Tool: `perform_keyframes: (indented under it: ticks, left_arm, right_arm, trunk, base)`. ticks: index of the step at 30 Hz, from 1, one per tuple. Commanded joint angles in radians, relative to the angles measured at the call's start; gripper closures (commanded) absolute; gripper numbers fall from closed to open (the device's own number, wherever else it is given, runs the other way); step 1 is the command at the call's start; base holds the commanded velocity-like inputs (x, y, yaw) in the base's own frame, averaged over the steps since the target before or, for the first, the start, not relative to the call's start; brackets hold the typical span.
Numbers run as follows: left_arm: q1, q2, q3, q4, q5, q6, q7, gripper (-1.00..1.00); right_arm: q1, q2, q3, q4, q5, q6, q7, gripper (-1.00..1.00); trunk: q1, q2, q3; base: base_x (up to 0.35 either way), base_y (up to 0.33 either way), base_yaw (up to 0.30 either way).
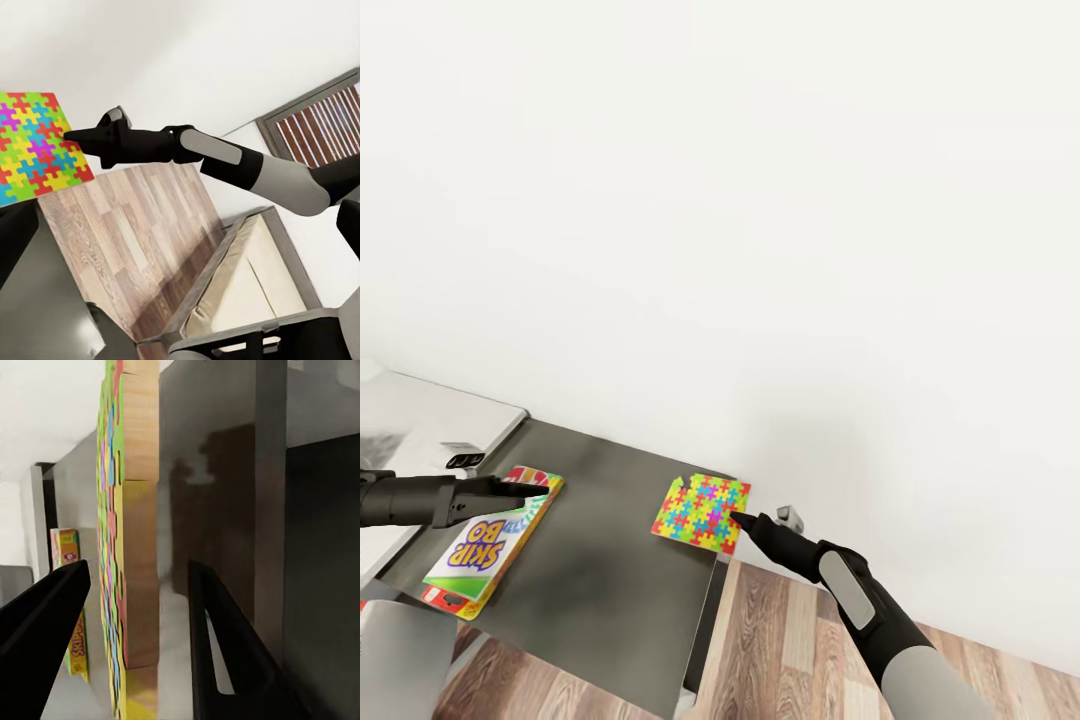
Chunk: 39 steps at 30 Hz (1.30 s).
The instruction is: Put all the toys in the child's room - the three board games (two on the bed and one on the table), the two jigsaw puzzles on the table, and the tennis ball on the table - inside the toy box on the table in the child's room.
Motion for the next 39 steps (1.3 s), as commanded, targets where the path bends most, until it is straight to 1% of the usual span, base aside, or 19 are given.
perform_keyframes:
  ticks: [1,10,14,16,21,23,27,32,39]
  left_arm:
    - [-0.001,0.001,-0.003,0.0,0.004,0.011,-0.002,-1.0]
    - [-0.001,0.001,-0.003,0.0,0.004,0.011,-0.002,-1.0]
    - [-0.001,0.002,-0.002,0.0,0.003,0.014,-0.002,-1.0]
    - [-0.001,0.004,0.007,0.0,0.003,0.02,-0.002,-1.0]
    - [-0.001,0.006,0.063,0.016,0.004,0.034,-0.002,-1.0]
    - [-0.001,0.006,0.077,0.025,0.004,0.036,-0.002,-1.0]
    - [-0.001,0.007,0.085,0.03,0.003,0.043,-0.002,-1.0]
    - [-0.001,0.006,0.087,0.031,0.001,0.078,-0.002,-1.0]
    - [-0.001,0.005,0.086,0.031,0.001,0.085,-0.002,-1.0]
  right_arm:
    - [-0.001,0.0,-0.001,0.0,-0.005,0.005,0.0,1.0]
    - [0.0,0.0,-0.001,0.001,-0.005,0.003,0.0,1.0]
    - [0.001,0.0,-0.001,0.001,-0.005,0.003,0.001,1.0]
    - [0.001,0.0,-0.001,0.001,-0.005,0.003,0.001,1.0]
    - [0.0,0.0,-0.002,0.001,-0.005,0.005,0.0,1.0]
    - [0.0,0.0,-0.001,0.0,-0.004,0.006,0.001,1.0]
    - [0.0,0.0,0.001,0.0,-0.003,0.006,0.002,1.0]
    - [0.001,0.001,0.0,0.001,-0.005,0.004,0.008,1.0]
    - [0.001,0.006,0.0,-0.001,-0.003,0.002,0.012,1.0]
  trunk:
    - [-0.003,0.006,0.002]
    - [-0.038,0.069,0.03]
    - [-0.038,0.069,0.03]
    - [-0.038,0.069,0.03]
    - [-0.038,0.069,0.03]
    - [-0.038,0.069,0.03]
    - [-0.038,0.069,0.03]
    - [-0.038,0.069,0.03]
    - [-0.038,0.069,0.032]
  base:
    - [0.0,0.0,0.0]
    - [0.0,0.0,0.0]
    - [0.0,0.0,0.0]
    - [0.0,0.0,0.0]
    - [0.0,0.0,0.0]
    - [0.0,0.0,0.0]
    - [0.0,0.0,0.0]
    - [0.0,0.0,0.0]
    - [-0.078,0.0,0.0]
